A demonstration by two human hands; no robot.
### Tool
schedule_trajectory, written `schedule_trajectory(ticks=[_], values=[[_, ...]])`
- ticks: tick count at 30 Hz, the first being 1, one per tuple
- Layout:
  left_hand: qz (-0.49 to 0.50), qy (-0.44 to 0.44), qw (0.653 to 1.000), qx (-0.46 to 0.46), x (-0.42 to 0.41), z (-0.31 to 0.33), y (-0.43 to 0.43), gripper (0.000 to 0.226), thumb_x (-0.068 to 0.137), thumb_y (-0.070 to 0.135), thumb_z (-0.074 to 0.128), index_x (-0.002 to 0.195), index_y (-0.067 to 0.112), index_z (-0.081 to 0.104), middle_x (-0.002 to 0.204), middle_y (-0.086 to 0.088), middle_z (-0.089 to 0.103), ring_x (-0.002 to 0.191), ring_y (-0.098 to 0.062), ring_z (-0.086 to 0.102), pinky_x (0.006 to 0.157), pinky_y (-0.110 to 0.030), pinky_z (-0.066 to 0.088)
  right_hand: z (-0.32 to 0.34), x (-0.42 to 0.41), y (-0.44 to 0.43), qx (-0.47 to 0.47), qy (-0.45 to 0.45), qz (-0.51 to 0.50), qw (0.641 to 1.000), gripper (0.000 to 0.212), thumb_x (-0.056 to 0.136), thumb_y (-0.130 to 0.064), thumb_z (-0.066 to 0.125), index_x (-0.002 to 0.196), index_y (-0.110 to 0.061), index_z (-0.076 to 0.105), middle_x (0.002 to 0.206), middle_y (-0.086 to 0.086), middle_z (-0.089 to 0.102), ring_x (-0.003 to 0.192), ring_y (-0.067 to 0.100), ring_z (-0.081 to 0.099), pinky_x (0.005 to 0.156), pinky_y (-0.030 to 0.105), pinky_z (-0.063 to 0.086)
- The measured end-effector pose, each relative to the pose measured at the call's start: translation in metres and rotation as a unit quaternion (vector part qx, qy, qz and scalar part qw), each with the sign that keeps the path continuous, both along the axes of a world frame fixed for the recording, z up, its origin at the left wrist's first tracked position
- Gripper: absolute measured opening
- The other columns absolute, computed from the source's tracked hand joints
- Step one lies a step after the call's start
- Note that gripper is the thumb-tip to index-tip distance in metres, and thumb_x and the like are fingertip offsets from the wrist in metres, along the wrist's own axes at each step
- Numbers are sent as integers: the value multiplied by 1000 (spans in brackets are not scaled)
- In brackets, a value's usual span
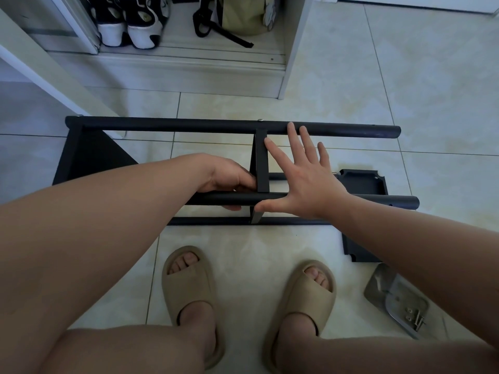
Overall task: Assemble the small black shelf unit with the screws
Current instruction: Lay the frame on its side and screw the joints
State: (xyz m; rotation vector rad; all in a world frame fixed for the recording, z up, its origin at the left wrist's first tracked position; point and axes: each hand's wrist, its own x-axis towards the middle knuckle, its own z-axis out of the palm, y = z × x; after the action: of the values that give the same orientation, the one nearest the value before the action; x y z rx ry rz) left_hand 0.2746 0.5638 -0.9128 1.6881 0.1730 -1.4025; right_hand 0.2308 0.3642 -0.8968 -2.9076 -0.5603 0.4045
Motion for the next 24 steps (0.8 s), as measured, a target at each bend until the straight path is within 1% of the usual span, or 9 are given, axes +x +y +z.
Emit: schedule_trajectory(ticks=[2,5,7,8,13,16,18,21,24], values=[[1,8,1000,-5,0,0,0,13,96,18,58,101,13,69,85,-3,67,87,-17,62,77,-28,56,0,0,0,0,0,-1,1000,127,56,-104,29,158,-42,-12,166,6,-29,152,29,-28,123,60,-5],[-5,30,999,-34,0,3,1,16,97,12,52,93,12,68,80,-4,66,77,-17,58,73,-26,52,-1,0,0,1,1,-1,1000,127,55,-105,29,158,-42,-12,165,6,-29,152,29,-28,123,60,-5],[-13,36,998,-55,1,5,3,19,96,7,50,96,13,68,87,-6,65,79,-18,56,75,-27,47,-1,0,0,1,1,-2,1000,128,55,-105,29,158,-42,-12,165,6,-29,152,29,-28,123,60,-5],[-13,37,997,-60,1,5,4,21,95,5,49,97,13,68,89,-6,65,80,-18,56,76,-27,46,-1,0,0,2,1,-2,1000,128,55,-105,28,158,-42,-13,165,6,-29,152,29,-28,123,60,-5],[-7,38,998,-50,0,3,4,24,94,2,48,93,14,69,101,-6,62,86,-15,57,79,-27,50,-1,0,0,3,-1,-1,1000,128,55,-106,28,158,-42,-12,166,7,-28,152,29,-27,123,61,-4],[-17,41,998,-49,1,3,5,23,95,4,48,94,14,68,93,-4,64,78,-13,58,76,-25,49,0,0,0,4,0,-1,1000,128,55,-105,28,158,-42,-12,166,7,-28,152,29,-28,123,61,-4],[-28,37,998,-52,1,4,6,23,95,5,48,94,14,69,89,-4,65,77,-15,55,77,-27,45,0,0,0,4,2,-1,1000,128,55,-105,29,158,-42,-12,166,6,-29,152,29,-28,123,61,-4],[-27,32,997,-63,1,5,7,26,94,5,49,88,15,71,82,-4,65,74,-16,54,74,-28,43,1,0,0,5,5,-2,1000,128,55,-105,29,158,-42,-12,165,6,-29,152,28,-29,123,60,-4],[-16,31,997,-62,0,5,6,19,95,10,49,93,14,68,78,-3,64,73,-16,55,72,-27,46,1,-1,0,6,3,-2,1000,128,55,-105,29,159,-42,-12,166,6,-29,152,29,-28,123,61,-4]])
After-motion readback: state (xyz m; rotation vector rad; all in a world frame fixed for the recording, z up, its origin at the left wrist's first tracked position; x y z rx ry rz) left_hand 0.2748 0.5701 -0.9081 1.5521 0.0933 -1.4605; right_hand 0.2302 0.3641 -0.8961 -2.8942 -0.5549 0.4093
